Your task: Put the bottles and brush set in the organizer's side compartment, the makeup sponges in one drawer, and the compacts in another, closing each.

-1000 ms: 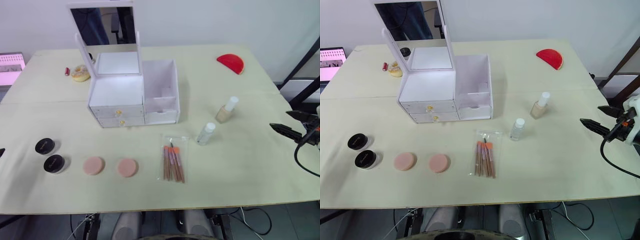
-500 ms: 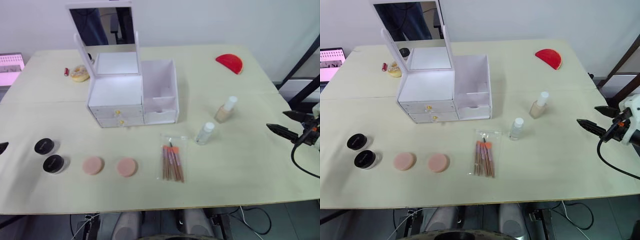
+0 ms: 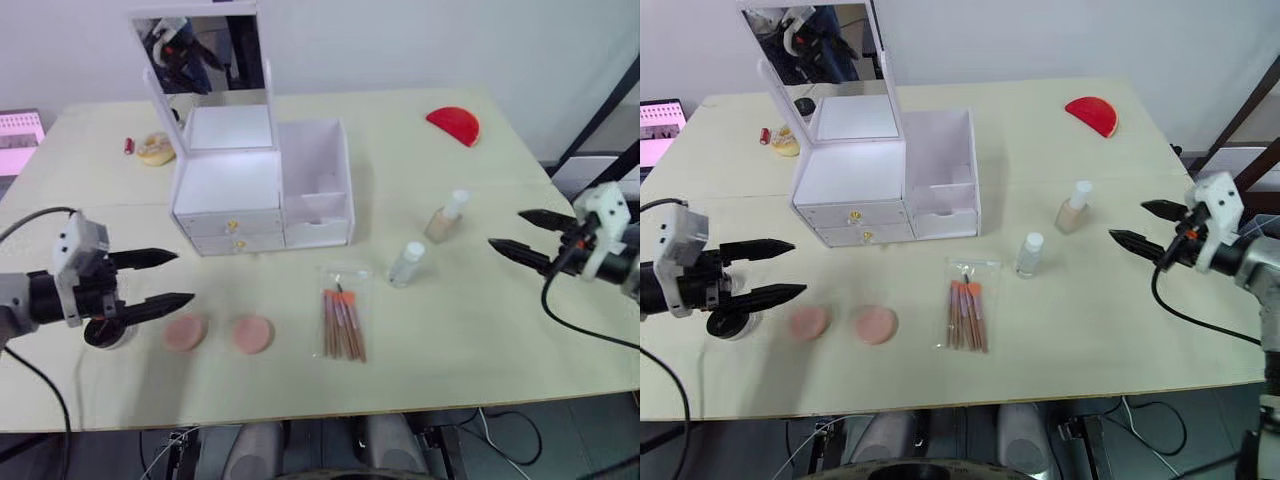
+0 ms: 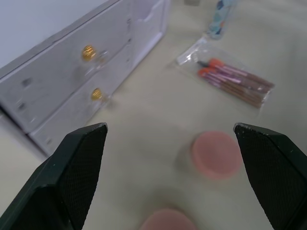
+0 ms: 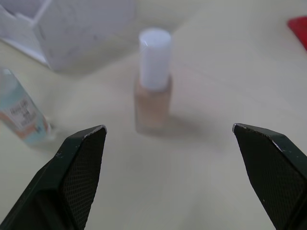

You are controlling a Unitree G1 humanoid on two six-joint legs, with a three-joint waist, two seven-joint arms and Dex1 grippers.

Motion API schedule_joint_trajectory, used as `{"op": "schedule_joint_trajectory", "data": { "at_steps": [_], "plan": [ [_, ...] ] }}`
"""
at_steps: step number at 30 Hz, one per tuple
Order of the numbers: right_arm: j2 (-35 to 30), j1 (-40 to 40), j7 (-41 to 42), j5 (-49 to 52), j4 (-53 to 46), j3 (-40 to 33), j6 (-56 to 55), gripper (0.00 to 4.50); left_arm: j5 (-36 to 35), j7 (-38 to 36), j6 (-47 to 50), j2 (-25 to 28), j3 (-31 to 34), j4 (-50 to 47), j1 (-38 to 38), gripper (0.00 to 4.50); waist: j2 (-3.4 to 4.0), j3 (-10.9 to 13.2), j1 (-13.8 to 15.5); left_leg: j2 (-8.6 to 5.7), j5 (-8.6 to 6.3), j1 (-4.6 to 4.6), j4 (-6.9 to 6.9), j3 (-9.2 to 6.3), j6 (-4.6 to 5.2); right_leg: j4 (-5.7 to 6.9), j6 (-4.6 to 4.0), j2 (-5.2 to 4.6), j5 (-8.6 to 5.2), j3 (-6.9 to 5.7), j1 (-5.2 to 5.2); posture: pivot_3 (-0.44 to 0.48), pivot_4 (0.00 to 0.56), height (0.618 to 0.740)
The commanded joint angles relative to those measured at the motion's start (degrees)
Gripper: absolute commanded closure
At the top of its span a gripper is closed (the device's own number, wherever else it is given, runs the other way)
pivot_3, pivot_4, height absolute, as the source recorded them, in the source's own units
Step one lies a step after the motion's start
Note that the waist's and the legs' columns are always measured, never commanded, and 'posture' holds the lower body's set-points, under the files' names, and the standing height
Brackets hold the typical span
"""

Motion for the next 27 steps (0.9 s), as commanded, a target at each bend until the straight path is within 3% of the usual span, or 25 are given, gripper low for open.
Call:
{"op": "schedule_joint_trajectory", "data": {
  "at_steps": [1,9,27],
  "plan": [
    [1.3,-4.8,-5.2,-2.2,-1.0,2.8,3.5,0.0,-2.4,1.2,1.9,0.8,-0.5,-3.6,-2.4,0.07,0.0,0.0,0.2,0.02,0.0,-0.01,0.04,0.0,0.01,0.01,-0.03,0.03,-0.02,-0.01,0.0,0.0,0.15,0.739],
    [5.4,-12.9,-11.2,-4.6,3.9,5.9,6.8,0.0,-7.2,3.8,6.4,1.4,-1.4,-9.5,-7.5,0.07,-0.02,0.0,0.5,-0.02,0.01,-0.14,0.07,0.0,0.01,-0.17,-0.03,0.02,0.13,0.02,-0.02,0.0,0.15,0.739],
    [9.7,-15.2,-12.3,-4.9,6.7,6.9,5.7,0.0,-13.6,9.7,10.4,0.6,-1.6,-14.9,-9.3,0.07,-0.01,0.0,0.2,-0.03,0.01,-0.11,0.06,0.03,0.02,-0.14,0.07,0.05,0.19,0.07,-0.04,0.0,0.15,0.739]
  ]
}}
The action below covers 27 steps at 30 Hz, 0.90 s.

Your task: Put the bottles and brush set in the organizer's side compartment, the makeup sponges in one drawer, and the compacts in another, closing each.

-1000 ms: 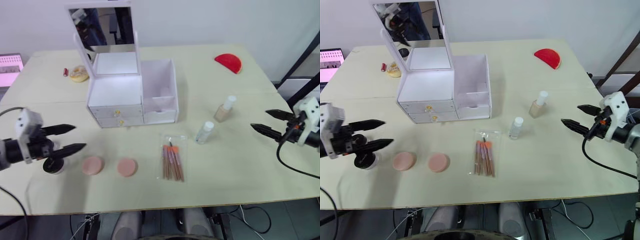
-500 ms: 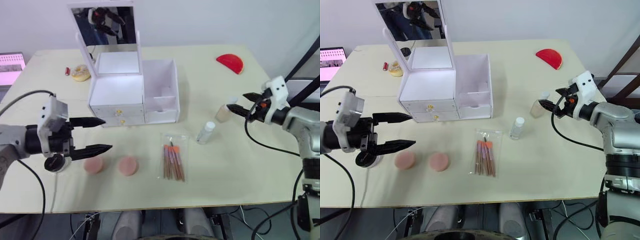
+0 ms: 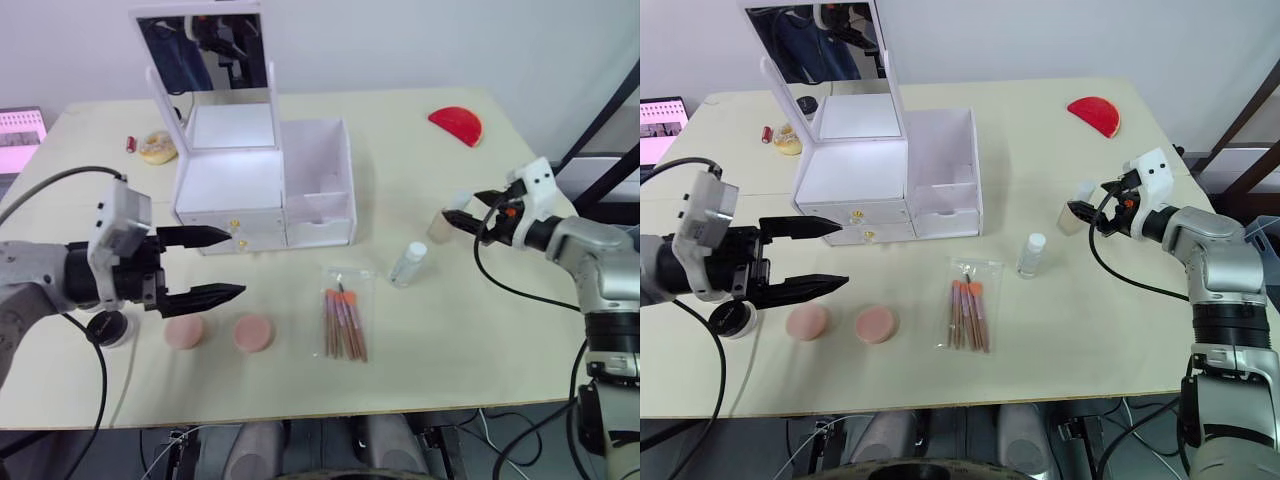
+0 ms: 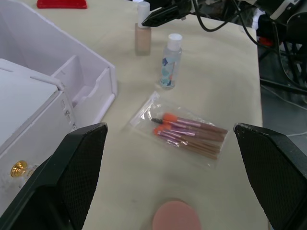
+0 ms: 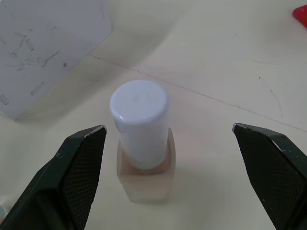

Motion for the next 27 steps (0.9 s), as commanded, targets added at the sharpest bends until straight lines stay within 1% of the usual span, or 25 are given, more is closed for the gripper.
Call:
{"op": "schedule_joint_trajectory", "data": {
  "at_steps": [1,4,8,9,10,20,22,27],
  "plan": [
    [0.5,-1.4,0.0,0.5,-0.6,-1.2,-1.1,0.0,-1.1,0.1,-0.3,0.3,1.0,-1.3,0.6,0.07,0.0,0.0,0.0,0.0,0.0,0.0,0.0,0.0,0.0,0.0,0.0,0.0,0.0,0.01,0.0,0.0,0.15,0.739],
    [1.0,-1.7,0.0,0.7,-0.6,-1.5,-1.3,0.93,-1.3,0.0,-0.3,0.4,1.2,-1.4,1.1,0.0,0.0,0.0,0.0,0.0,0.0,0.0,0.0,0.02,0.0,-0.01,0.0,0.0,0.0,0.03,0.0,0.0,0.15,0.739],
    [1.3,-2.0,0.3,0.9,-0.8,-1.6,-1.2,2.85,-1.2,-0.1,-0.6,0.6,1.3,-1.3,1.7,0.0,0.0,0.0,0.1,0.0,0.0,0.0,0.01,0.02,0.0,-0.01,-0.03,0.0,-0.02,0.03,0.0,0.0,0.15,0.739],
    [1.3,-2.0,0.3,0.8,-0.8,-1.6,-1.2,3.48,-1.2,-0.2,-0.7,0.7,1.4,-1.2,1.7,0.0,0.0,0.0,0.1,0.0,0.0,0.0,0.01,0.02,0.0,-0.01,-0.04,0.0,-0.02,0.04,0.0,0.0,0.15,0.739],
    [1.3,-2.0,0.4,0.9,-0.7,-1.7,-1.3,3.72,-1.3,-0.2,-0.7,0.7,1.5,-1.1,1.7,0.0,0.0,0.0,0.1,0.0,0.0,0.0,0.01,0.02,0.0,-0.01,-0.03,0.0,-0.02,0.04,0.0,0.0,0.15,0.739],
    [1.0,-3.1,1.2,2.3,-2.8,-2.2,-0.4,3.71,-1.2,-0.4,-0.9,0.7,1.7,-1.1,2.8,0.0,0.01,0.0,0.0,0.0,0.0,0.0,0.0,0.03,0.0,-0.01,-0.02,0.0,-0.01,0.05,-0.01,0.0,0.15,0.739],
    [0.6,-4.5,1.3,3.3,-4.5,-2.3,1.0,3.71,-1.1,-0.4,-1.1,0.8,1.7,-0.8,3.0,0.0,0.03,0.0,-0.1,0.0,0.0,0.0,0.0,0.04,0.0,-0.01,-0.02,0.0,-0.01,0.06,-0.02,0.0,0.15,0.739],
    [0.6,-11.8,3.2,9.3,-14.3,-1.1,9.7,3.71,0.0,-0.2,-1.8,0.7,2.2,1.1,3.2,0.0,0.11,0.1,-0.2,0.01,0.0,0.0,-0.03,0.11,0.0,0.04,-0.02,0.02,0.0,0.14,-0.13,0.0,0.15,0.739]
  ]
}}
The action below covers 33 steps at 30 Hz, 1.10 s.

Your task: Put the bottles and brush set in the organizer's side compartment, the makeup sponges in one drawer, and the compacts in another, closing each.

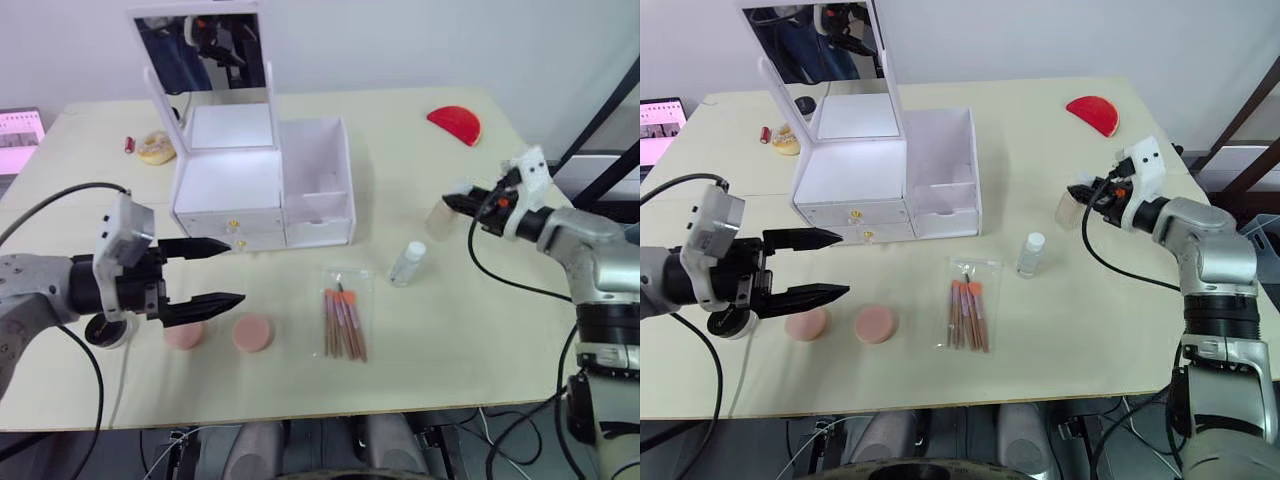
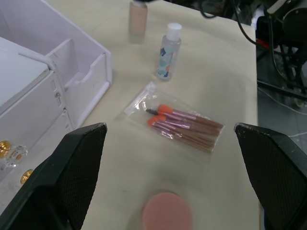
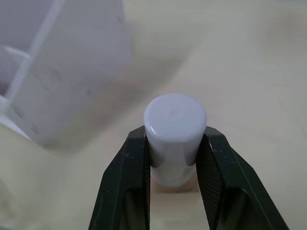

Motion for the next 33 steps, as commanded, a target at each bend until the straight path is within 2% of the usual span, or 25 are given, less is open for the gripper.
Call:
{"op": "schedule_joint_trajectory", "data": {
  "at_steps": [1,9,16,26,33],
  "plan": [
    [-0.5,-7.5,1.5,6.1,-9.5,-0.6,5.7,3.71,0.7,-0.1,-1.4,0.6,2.1,0.9,-0.3,0.0,0.0,0.0,0.0,0.02,0.0,0.0,-0.02,0.0,0.0,0.01,0.02,0.02,0.01,0.01,-0.02,0.0,0.15,0.739],
    [5.7,-20.9,-0.8,10.9,-14.8,5.2,16.0,3.71,2.3,0.1,-3.1,-0.2,1.3,3.0,-0.8,0.0,-0.07,0.0,0.3,0.01,0.0,-0.05,-0.04,0.01,0.0,-0.07,0.02,0.02,0.0,0.02,-0.04,0.0,0.15,0.739],
    [10.0,-23.5,1.9,11.6,-16.1,10.2,15.9,3.71,2.1,0.6,-3.3,-0.9,0.7,2.6,-1.0,0.0,-0.07,0.0,0.3,0.01,0.0,-0.1,-0.1,0.01,0.0,-0.06,0.05,0.03,0.02,0.03,-0.13,0.0,0.15,0.739],
    [11.9,-26.6,14.9,0.5,-1.2,21.9,-0.2,3.71,1.8,0.7,-3.1,-1.2,0.9,2.1,-0.6,0.0,-0.07,0.0,-0.1,0.02,0.0,-0.03,-0.06,0.04,0.0,0.04,0.05,0.06,0.03,0.07,-0.13,0.0,0.15,0.739],
    [15.6,-28.6,19.7,-6.7,12.2,25.2,-10.7,3.71,1.3,1.0,-2.6,-1.0,1.9,1.1,0.5,0.0,-0.07,0.0,-0.3,0.01,0.0,-0.06,-0.09,0.07,0.0,0.02,0.07,0.07,0.04,0.13,-0.19,0.0,0.15,0.739]
  ]
}}
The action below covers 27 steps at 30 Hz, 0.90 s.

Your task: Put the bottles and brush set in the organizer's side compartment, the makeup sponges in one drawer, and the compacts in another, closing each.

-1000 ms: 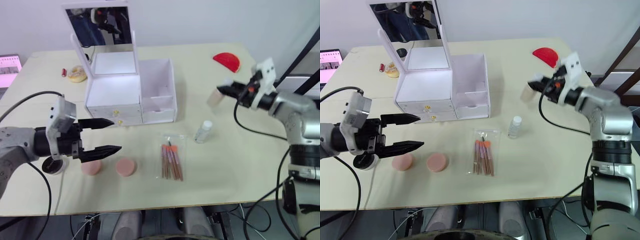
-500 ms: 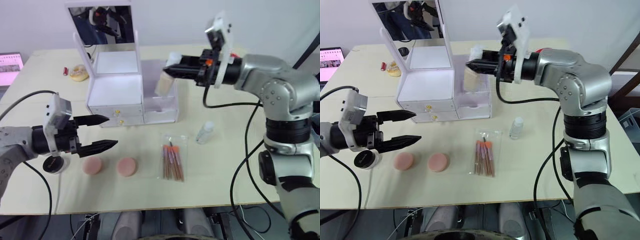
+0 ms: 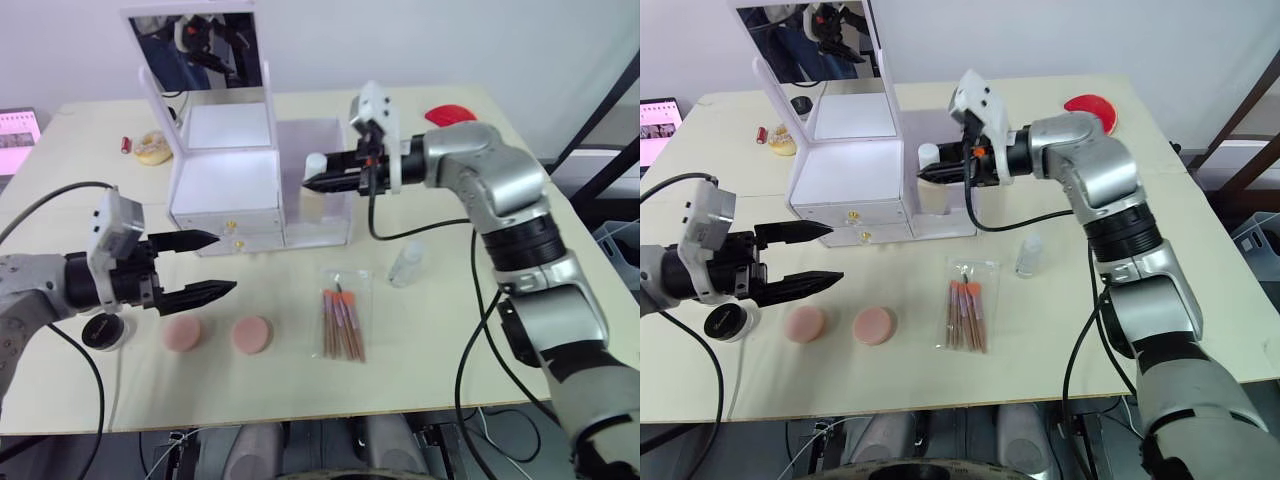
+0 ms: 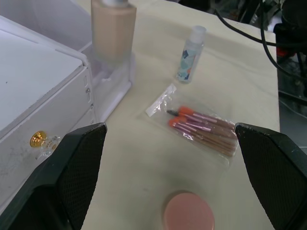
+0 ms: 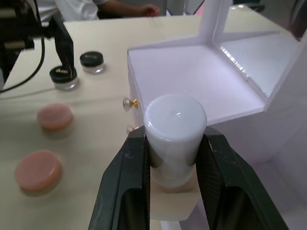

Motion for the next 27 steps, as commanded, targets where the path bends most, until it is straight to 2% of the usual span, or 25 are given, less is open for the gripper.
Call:
{"op": "schedule_joint_trajectory", "data": {
  "at_steps": [1,8,17,27],
  "plan": [
    [1.3,-3.2,2.0,-3.0,4.6,-0.6,-5.8,3.71,-0.9,0.5,-0.1,0.3,2.1,-2.3,0.6,0.0,0.0,0.0,-0.1,0.0,0.0,0.0,0.0,0.0,0.0,0.0,0.0,0.0,0.0,0.0,0.0,0.0,0.15,0.739],
    [3.3,-3.5,5.4,-7.2,13.6,-0.5,-12.7,3.71,-1.7,1.0,0.4,0.5,3.2,-3.2,1.8,0.0,0.0,0.0,-0.8,-0.01,0.0,0.03,0.0,0.01,0.0,0.0,0.01,0.01,0.01,0.05,0.02,0.0,0.15,0.739],
    [6.0,-6.1,5.3,-12.4,27.4,-0.4,-22.6,3.71,-2.2,1.3,0.6,0.8,3.5,-3.4,2.0,0.0,-0.01,0.0,-1.1,0.0,0.04,0.28,0.07,0.03,-0.07,0.13,-0.12,0.16,0.13,0.26,0.13,0.0,0.15,0.739],
    [6.8,-12.7,8.2,-12.5,31.9,-3.3,-18.9,3.71,-2.3,1.3,0.6,1.2,3.9,-3.5,2.4,0.0,-0.01,0.0,-1.1,0.06,0.19,0.18,0.03,0.04,-0.3,0.12,-0.2,0.44,0.3,0.59,-0.07,0.0,0.15,0.739]
  ]
}}
